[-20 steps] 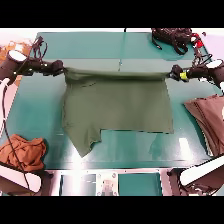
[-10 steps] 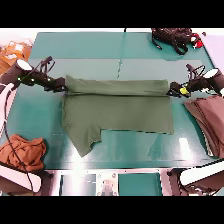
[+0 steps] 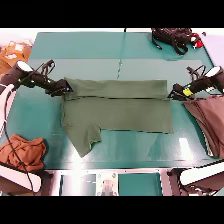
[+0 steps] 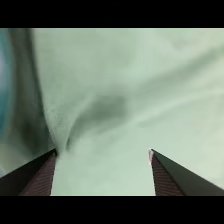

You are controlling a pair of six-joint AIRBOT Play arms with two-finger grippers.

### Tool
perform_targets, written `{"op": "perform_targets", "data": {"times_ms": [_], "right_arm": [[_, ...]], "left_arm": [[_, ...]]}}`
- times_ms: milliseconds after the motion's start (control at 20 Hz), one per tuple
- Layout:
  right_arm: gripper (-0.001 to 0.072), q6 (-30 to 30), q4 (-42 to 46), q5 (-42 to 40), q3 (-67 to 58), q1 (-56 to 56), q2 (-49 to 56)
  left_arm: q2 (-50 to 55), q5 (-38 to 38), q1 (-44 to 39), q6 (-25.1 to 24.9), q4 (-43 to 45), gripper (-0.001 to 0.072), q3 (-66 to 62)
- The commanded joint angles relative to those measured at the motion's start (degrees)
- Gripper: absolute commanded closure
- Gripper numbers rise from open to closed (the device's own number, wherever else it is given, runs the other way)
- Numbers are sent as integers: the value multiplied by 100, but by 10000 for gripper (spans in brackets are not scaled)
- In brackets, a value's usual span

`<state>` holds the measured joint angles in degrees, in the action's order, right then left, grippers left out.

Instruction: Fold the shirts.

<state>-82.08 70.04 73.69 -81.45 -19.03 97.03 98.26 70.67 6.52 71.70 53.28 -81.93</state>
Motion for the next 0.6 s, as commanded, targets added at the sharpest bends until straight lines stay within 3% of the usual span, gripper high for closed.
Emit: {"op": "perform_targets", "data": {"times_ms": [0,50,100,150,200,350,550], "right_arm": [[361,-575,820,1003,-326,-87,-317],[442,-584,817,1099,-291,-116,-503],[652,-597,817,1176,-195,-129,-691],[697,-599,815,1189,-13,-146,-914],[698,-603,811,1169,275,-157,-1185],[698,-815,772,883,1591,-284,-2216],[695,-1239,647,428,3668,-706,-3901]], "left_arm": [[-4,1185,127,389,-31,67,-439],[-4,1532,181,531,-26,68,-601],[-9,1928,236,682,-26,151,-734],[-37,2267,269,745,-4,378,-778],[-98,2568,269,737,68,682,-776],[-785,2389,271,887,372,685,-251],[-2632,1513,271,962,1307,685,1834]]}}
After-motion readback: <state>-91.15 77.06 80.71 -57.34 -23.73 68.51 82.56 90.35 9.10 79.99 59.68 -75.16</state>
